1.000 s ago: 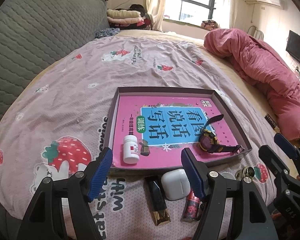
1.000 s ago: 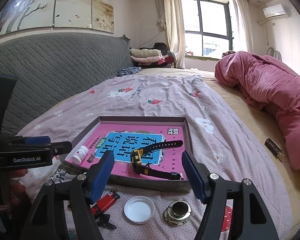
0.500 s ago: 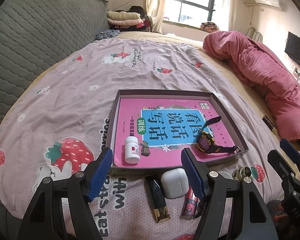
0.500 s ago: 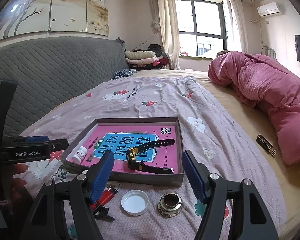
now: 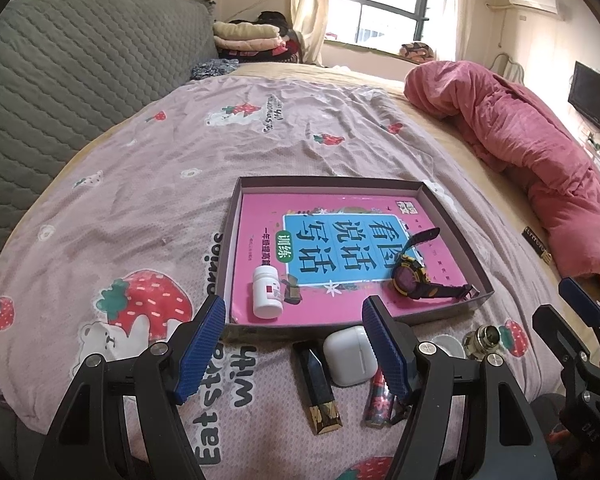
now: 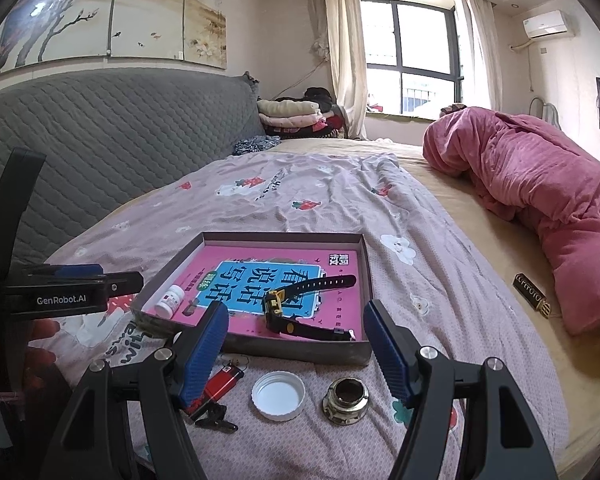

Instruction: Organize rigid objects

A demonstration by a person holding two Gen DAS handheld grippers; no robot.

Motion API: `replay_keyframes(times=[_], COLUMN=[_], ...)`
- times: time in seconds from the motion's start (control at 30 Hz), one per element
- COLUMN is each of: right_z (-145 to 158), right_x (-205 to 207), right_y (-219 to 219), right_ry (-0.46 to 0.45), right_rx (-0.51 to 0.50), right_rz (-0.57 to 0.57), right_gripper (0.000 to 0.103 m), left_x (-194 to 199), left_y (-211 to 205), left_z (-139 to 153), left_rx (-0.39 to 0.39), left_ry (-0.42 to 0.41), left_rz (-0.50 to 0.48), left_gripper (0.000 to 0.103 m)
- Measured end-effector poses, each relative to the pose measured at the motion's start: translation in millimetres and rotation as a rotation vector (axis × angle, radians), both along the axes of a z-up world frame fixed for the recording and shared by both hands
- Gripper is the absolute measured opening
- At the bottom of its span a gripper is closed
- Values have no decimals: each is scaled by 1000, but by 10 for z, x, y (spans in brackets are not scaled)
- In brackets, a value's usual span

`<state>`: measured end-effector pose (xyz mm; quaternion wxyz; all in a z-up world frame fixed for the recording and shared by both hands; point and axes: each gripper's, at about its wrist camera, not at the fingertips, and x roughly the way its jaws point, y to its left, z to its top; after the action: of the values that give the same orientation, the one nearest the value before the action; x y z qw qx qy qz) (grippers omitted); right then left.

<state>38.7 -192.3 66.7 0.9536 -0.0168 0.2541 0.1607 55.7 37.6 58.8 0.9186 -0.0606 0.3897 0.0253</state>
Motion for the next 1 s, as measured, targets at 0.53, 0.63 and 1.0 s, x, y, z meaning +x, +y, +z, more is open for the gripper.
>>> replay_keyframes(times=[0.53,0.63,1.0], right_z=[-48,-50,-59], right_x=[-140,-172,-259], right_y=[-47,-48,-42], right_ry=[66,77,100], right_rx=[-16,-17,-17], right_rz=[6,11,29], right_gripper=[70,70,70], left_x=[-148,-171,-246], left_y=[1,-8,-17], left_z=[-130,-155,-214], left_rx=[-11,-10,-7], left_ry=[49,60,85], left_rz=[-13,-20,-32], left_gripper=[72,72,72])
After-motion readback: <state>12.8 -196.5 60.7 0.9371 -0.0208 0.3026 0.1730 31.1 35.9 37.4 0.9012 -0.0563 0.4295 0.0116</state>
